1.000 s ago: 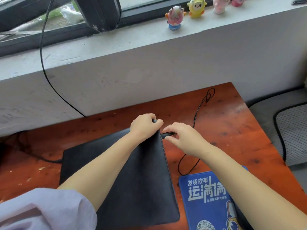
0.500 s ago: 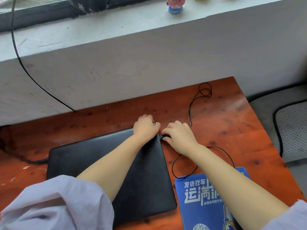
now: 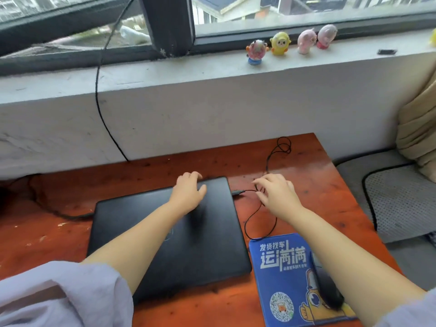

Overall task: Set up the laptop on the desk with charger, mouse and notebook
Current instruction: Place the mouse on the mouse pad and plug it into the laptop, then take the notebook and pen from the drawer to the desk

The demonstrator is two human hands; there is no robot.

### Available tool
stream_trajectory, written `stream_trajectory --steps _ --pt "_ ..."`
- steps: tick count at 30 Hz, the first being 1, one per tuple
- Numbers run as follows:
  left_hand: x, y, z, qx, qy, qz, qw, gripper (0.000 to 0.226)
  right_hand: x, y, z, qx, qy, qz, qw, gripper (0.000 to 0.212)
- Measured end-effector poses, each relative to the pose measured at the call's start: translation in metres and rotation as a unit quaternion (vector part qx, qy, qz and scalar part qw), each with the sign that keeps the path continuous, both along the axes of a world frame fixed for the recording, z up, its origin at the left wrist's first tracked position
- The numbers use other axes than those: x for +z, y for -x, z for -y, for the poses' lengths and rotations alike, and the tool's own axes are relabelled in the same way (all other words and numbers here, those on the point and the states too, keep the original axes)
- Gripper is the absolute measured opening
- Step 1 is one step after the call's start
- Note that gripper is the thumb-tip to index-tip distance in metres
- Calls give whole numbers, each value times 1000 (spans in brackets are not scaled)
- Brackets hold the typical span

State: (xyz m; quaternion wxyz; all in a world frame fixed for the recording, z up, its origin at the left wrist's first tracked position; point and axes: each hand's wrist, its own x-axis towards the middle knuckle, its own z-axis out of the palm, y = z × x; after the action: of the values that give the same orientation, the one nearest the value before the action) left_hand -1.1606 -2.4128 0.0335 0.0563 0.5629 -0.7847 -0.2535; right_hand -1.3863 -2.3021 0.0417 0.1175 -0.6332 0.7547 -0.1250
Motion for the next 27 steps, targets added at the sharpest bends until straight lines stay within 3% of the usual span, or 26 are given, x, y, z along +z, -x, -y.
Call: stream_trajectory --steps 5,11,16,20,23,27 --pt "12 -16 -46 -70 22 -18 997 34 5 -17 -69 -65 -1 -24 998 31" --pt "11 -19 -131 -241 36 -18 970 33 -4 -64 -188 -187 -1 -37 982 34" --pt "7 -20 -219 -382 44 -13 923 34 -23 -122 -305 -300 6 -9 954 34" --pt "-6 -19 -293 -502 26 35 864 37 -41 -165 -403 -397 -28 10 918 34" --pt "-18 -12 -351 -570 11 48 820 35 -53 -193 -476 -471 -58 32 879 33" --pt "-40 -3 -422 -607 -18 89 789 35 -70 -231 -562 -551 -107 71 825 33"
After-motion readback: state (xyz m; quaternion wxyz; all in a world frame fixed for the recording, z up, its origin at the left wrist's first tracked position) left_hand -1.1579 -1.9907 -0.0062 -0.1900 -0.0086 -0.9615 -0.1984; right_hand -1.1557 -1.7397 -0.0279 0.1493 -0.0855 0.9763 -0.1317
